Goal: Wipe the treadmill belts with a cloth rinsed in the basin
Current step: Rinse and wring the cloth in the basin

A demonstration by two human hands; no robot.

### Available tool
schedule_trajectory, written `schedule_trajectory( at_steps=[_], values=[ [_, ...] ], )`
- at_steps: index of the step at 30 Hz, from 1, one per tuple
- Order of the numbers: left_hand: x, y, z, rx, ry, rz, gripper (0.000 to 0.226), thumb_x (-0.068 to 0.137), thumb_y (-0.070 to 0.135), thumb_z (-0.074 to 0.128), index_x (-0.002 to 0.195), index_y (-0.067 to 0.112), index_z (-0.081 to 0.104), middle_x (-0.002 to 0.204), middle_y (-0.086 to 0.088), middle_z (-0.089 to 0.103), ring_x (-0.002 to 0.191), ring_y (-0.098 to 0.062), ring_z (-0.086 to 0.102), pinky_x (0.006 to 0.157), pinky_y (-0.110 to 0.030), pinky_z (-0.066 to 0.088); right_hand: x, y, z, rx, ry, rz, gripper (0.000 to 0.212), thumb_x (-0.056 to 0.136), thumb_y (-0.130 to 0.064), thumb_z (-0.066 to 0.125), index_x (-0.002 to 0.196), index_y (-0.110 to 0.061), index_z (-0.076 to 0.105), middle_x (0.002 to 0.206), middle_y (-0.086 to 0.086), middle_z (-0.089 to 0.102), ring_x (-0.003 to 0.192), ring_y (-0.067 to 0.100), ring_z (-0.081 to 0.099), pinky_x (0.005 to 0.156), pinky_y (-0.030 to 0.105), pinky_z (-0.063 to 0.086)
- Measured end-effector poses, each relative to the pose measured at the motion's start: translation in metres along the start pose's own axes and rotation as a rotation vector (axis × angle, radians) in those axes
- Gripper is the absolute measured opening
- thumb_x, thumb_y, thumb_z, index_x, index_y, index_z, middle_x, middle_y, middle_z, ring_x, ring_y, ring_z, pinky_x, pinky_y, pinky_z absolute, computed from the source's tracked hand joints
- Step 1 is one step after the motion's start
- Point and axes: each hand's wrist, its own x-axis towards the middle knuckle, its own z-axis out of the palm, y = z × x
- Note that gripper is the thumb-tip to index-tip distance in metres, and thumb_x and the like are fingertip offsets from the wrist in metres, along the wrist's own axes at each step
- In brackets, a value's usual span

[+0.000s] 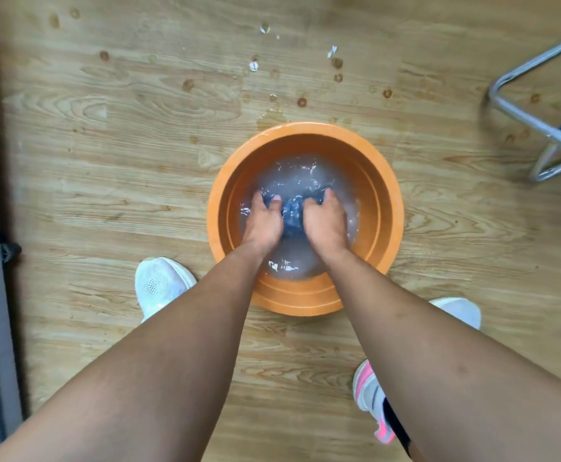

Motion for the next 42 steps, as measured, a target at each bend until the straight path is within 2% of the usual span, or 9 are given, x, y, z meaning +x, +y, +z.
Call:
schedule_trajectory(
  at_steps=[3, 5, 8, 14, 21, 26, 30, 33, 42],
  values=[
    [0.002, -0.001, 0.012, -0.082, -0.099, -0.023, 0.044, 0.11, 0.05, 0.037, 0.13, 0.019, 0.059, 0.139, -0.017, 0.065, 0.133, -0.035, 0.06, 0.112, -0.046, 0.048, -0.006, -0.009, 0.017, 0.002, -0.154, -0.035, 0.059, 0.1, -0.05, 0.053, 0.142, -0.009, 0.054, 0.147, 0.018, 0.056, 0.138, 0.035, 0.051, 0.109, 0.038, 0.038],
    [-0.001, 0.001, 0.017, -0.226, -0.093, -0.079, 0.039, 0.11, 0.045, 0.042, 0.093, 0.016, 0.062, 0.089, -0.013, 0.075, 0.079, -0.027, 0.075, 0.067, -0.036, 0.061, 0.002, -0.01, 0.021, -0.024, -0.131, -0.012, 0.059, 0.104, -0.046, 0.055, 0.151, -0.01, 0.049, 0.152, 0.016, 0.054, 0.141, 0.033, 0.05, 0.111, 0.034, 0.038],
    [-0.015, 0.006, 0.021, -0.369, -0.06, -0.135, 0.032, 0.108, 0.034, 0.048, 0.081, 0.018, 0.053, 0.052, 0.0, 0.046, 0.032, -0.012, 0.039, 0.036, -0.014, 0.026, 0.024, -0.01, 0.018, -0.023, -0.049, 0.022, 0.029, 0.101, -0.026, 0.059, 0.129, -0.019, 0.065, 0.129, 0.011, 0.069, 0.121, 0.03, 0.064, 0.092, 0.029, 0.046],
    [-0.033, -0.006, 0.024, -0.409, 0.078, 0.059, 0.038, 0.087, 0.051, 0.062, 0.064, 0.021, 0.059, 0.056, 0.003, 0.045, 0.053, -0.019, 0.037, 0.053, -0.035, 0.027, 0.043, -0.011, 0.002, -0.152, -0.027, -0.012, 0.018, 0.093, -0.03, 0.061, 0.087, -0.013, 0.064, 0.105, 0.015, 0.074, 0.099, 0.035, 0.068, 0.077, 0.031, 0.044],
    [-0.016, -0.002, 0.028, -0.242, 0.275, -0.018, 0.039, 0.112, 0.032, 0.044, 0.14, 0.007, 0.054, 0.136, -0.017, 0.064, 0.127, -0.034, 0.059, 0.1, -0.032, 0.041, 0.026, 0.003, -0.014, -0.417, 0.05, -0.178, 0.039, 0.107, -0.035, 0.043, 0.101, -0.004, 0.066, 0.115, 0.027, 0.069, 0.113, 0.042, 0.063, 0.088, 0.044, 0.046],
    [0.002, -0.001, 0.035, -0.343, 0.06, -0.066, 0.017, 0.109, 0.019, 0.047, 0.115, 0.011, 0.06, 0.117, -0.017, 0.066, 0.11, -0.032, 0.064, 0.092, -0.036, 0.049, 0.01, 0.005, 0.008, -0.074, -0.049, -0.106, 0.052, 0.096, -0.042, 0.065, 0.058, -0.011, 0.048, 0.058, 0.0, 0.053, 0.069, 0.028, 0.054, 0.065, 0.035, 0.036],
    [-0.002, -0.001, 0.036, -0.572, -0.04, -0.173, 0.035, 0.11, 0.04, 0.05, 0.099, 0.012, 0.068, 0.065, 0.0, 0.067, 0.061, -0.019, 0.065, 0.063, -0.028, 0.056, 0.012, 0.003, 0.015, -0.052, -0.022, -0.125, 0.046, 0.096, -0.04, 0.068, 0.063, -0.015, 0.047, 0.063, -0.001, 0.056, 0.069, 0.027, 0.055, 0.067, 0.036, 0.043],
    [-0.012, -0.001, 0.029, -0.525, 0.023, -0.226, 0.036, 0.111, 0.044, 0.045, 0.095, 0.018, 0.063, 0.044, 0.01, 0.052, 0.034, -0.008, 0.044, 0.035, -0.014, 0.03, 0.017, -0.004, 0.019, -0.167, -0.053, -0.161, 0.037, 0.099, -0.029, 0.063, 0.069, -0.017, 0.046, 0.082, 0.009, 0.067, 0.082, 0.034, 0.062, 0.074, 0.038, 0.05],
    [-0.026, -0.01, 0.02, -0.347, 0.155, 0.0, 0.045, 0.092, 0.061, 0.05, 0.092, 0.019, 0.065, 0.084, -0.032, 0.065, 0.078, -0.051, 0.064, 0.079, -0.064, 0.053, 0.043, -0.001, -0.001, -0.196, 0.02, -0.12, 0.019, 0.099, -0.024, 0.062, 0.084, -0.012, 0.058, 0.097, 0.022, 0.067, 0.093, 0.037, 0.061, 0.078, 0.038, 0.042]
  ],
)
